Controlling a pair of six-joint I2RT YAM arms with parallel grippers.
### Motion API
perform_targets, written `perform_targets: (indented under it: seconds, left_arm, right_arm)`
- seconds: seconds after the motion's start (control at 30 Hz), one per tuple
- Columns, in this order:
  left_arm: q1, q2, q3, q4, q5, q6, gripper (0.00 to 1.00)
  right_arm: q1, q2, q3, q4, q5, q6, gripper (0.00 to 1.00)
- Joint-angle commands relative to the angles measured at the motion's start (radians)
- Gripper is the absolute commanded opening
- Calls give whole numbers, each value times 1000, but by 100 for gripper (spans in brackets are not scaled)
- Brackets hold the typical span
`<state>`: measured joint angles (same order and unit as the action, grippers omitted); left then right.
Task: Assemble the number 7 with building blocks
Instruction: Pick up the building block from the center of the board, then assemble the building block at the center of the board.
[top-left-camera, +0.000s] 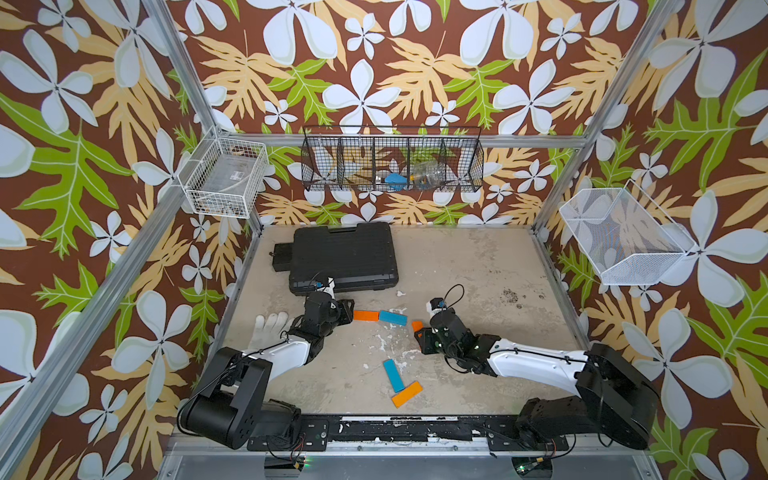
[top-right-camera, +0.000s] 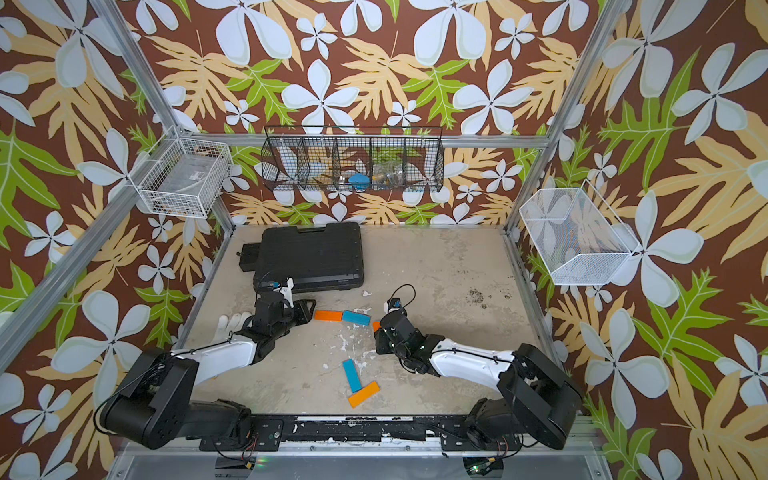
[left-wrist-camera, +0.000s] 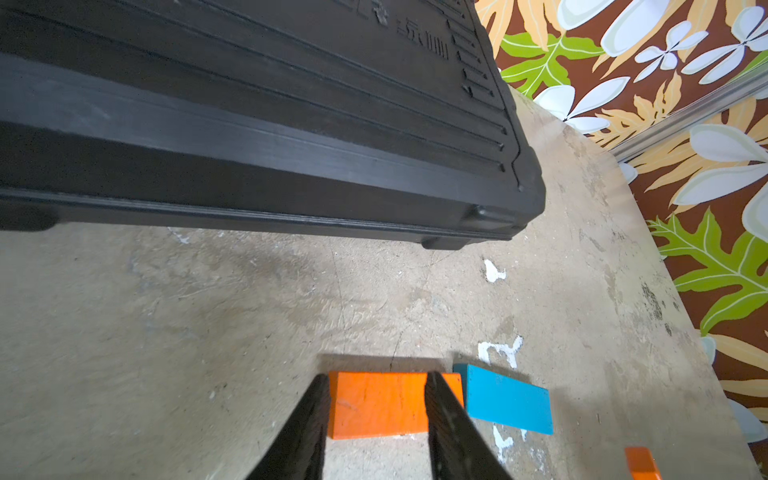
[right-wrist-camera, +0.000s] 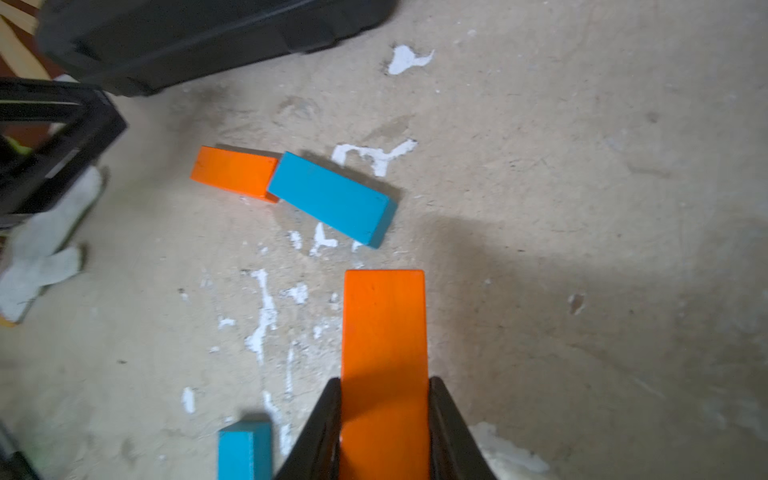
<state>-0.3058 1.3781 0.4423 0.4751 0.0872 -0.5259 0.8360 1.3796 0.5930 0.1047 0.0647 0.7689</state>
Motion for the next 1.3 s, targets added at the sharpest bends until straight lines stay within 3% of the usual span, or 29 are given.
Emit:
perform_targets:
  seconds: [0.0,0.3,0.63,1.27]
  left_arm:
    - [2,-3,4,9,1,-7,41]
    - [2,-1,4,5,-7,-5,41]
    - [2,-4,4,5,-3,-11,41]
    - [2,-7,3,7,6,-17,41]
  right_arm:
    - [25,-13,0,-15,-29,92,24]
    - [164,139,99,-94,109,227,26]
    - [176,295,225,-247,243,334,24]
    - [178,413,324,-246,191,371,29]
